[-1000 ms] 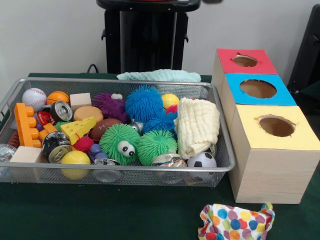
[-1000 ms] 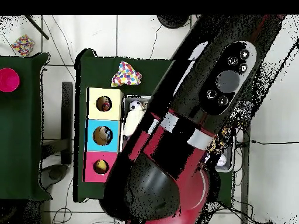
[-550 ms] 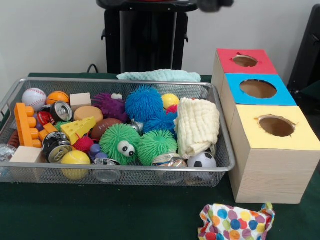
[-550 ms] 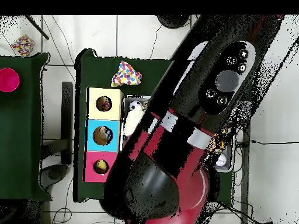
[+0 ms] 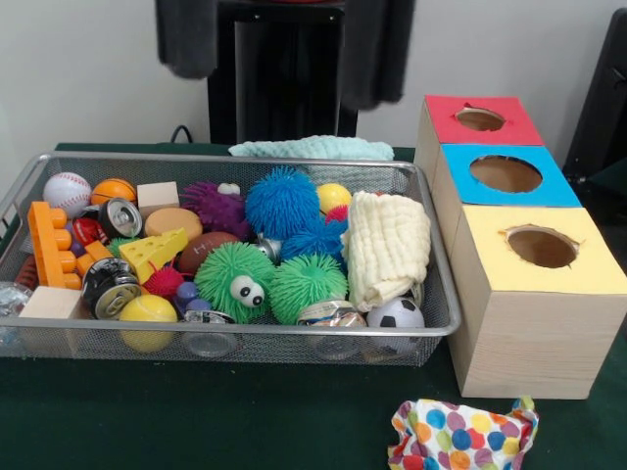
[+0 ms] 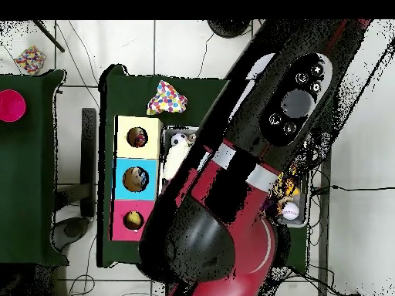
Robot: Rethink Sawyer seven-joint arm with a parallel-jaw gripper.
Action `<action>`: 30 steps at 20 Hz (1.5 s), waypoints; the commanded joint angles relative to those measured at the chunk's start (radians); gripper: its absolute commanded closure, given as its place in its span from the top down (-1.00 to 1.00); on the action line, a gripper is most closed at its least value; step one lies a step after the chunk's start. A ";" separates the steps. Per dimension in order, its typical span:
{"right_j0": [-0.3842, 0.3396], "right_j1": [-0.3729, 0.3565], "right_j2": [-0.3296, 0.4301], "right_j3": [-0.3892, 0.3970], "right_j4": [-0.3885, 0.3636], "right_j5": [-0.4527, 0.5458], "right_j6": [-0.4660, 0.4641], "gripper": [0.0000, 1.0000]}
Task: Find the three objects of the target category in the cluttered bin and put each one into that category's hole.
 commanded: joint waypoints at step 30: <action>0.520 -0.015 0.885 0.597 -1.131 0.040 -0.035 1.00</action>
